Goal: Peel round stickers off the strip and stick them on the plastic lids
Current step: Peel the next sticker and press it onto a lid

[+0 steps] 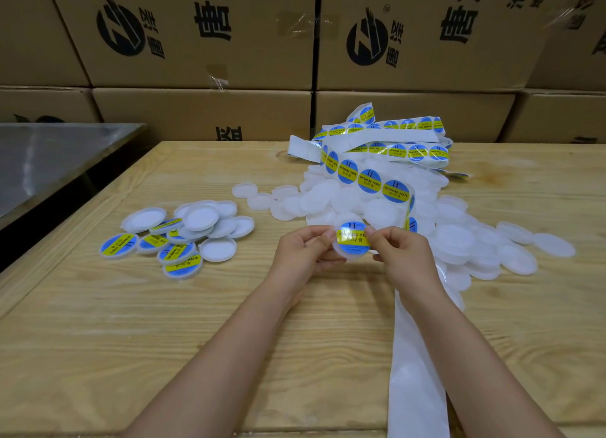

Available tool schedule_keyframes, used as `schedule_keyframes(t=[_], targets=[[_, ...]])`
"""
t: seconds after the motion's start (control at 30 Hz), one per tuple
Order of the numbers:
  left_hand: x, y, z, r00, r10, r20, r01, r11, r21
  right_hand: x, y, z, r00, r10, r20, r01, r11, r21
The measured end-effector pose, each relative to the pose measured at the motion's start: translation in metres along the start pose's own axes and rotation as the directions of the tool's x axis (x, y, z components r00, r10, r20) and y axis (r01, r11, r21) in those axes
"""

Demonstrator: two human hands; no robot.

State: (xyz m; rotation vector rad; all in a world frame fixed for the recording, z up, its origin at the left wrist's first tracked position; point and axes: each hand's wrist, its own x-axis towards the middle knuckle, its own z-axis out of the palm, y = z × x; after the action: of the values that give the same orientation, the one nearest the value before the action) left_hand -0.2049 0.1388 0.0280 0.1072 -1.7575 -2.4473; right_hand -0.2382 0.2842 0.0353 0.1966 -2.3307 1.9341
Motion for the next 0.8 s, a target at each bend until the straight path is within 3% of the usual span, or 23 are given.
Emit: schedule_keyframes(t=[0.6, 0.8], targets=[[0.0005, 0.0012, 0.0010, 0.999, -0.005, -0.033, 0.005, 1.000, 0.011, -0.0002, 0.0035, 0.0004, 0.998, -0.053, -0.037, 0.049, 0.992, -0.116], [0.0000, 0.0016, 0.0043, 0.996, 0.017, -0.085, -0.014, 0.999, 0.032, -0.0066, -0.0007, 0.0036, 0.983, -0.169, -0.073, 0.142, 0.947, -0.287]])
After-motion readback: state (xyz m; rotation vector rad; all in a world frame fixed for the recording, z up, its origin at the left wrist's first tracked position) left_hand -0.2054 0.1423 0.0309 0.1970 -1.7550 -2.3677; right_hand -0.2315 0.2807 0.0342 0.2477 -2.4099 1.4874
